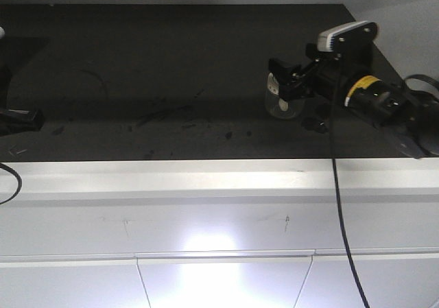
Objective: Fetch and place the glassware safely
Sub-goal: 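Reach the right gripper into the hood toward the glass jar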
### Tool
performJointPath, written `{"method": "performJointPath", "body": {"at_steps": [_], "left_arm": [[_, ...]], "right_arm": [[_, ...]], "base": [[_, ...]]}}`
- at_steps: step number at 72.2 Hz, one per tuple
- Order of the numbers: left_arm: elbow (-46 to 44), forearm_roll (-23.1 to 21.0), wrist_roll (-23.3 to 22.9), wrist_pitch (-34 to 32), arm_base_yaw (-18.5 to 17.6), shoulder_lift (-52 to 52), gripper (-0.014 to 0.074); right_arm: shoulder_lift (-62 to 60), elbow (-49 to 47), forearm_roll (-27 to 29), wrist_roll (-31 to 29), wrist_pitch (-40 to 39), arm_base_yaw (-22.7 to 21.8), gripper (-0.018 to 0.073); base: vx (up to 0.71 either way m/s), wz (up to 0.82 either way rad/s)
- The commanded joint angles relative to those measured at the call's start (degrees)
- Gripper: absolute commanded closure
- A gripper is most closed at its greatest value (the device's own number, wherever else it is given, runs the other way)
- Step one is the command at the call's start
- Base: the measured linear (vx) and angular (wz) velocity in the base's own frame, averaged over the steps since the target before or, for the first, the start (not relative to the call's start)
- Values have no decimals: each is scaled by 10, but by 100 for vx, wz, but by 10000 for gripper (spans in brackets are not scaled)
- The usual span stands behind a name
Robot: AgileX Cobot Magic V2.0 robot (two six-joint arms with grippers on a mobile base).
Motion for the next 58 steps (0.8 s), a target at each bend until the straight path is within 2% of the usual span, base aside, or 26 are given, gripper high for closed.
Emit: {"method": "performJointPath", "body": {"at_steps": [1, 9, 45, 52, 58], "left_arm": [[-17, -3, -4, -41, 0, -13, 596], [-17, -3, -4, -41, 0, -13, 595], [-17, -3, -4, -41, 0, -13, 594], [-17, -3, -4, -41, 0, -13, 594], [-17, -3, -4, -41, 0, -13, 594]], "right_arm": [[1, -53, 36, 5, -1, 3, -9], [28, -84, 73, 4, 12, 3, -9], [118, -151, 73, 1, 20, 3, 15], [118, -150, 73, 1, 24, 3, 66], [118, -150, 73, 1, 24, 3, 160]], "base": [[0, 0], [0, 0], [0, 0], [0, 0], [0, 0]]}}
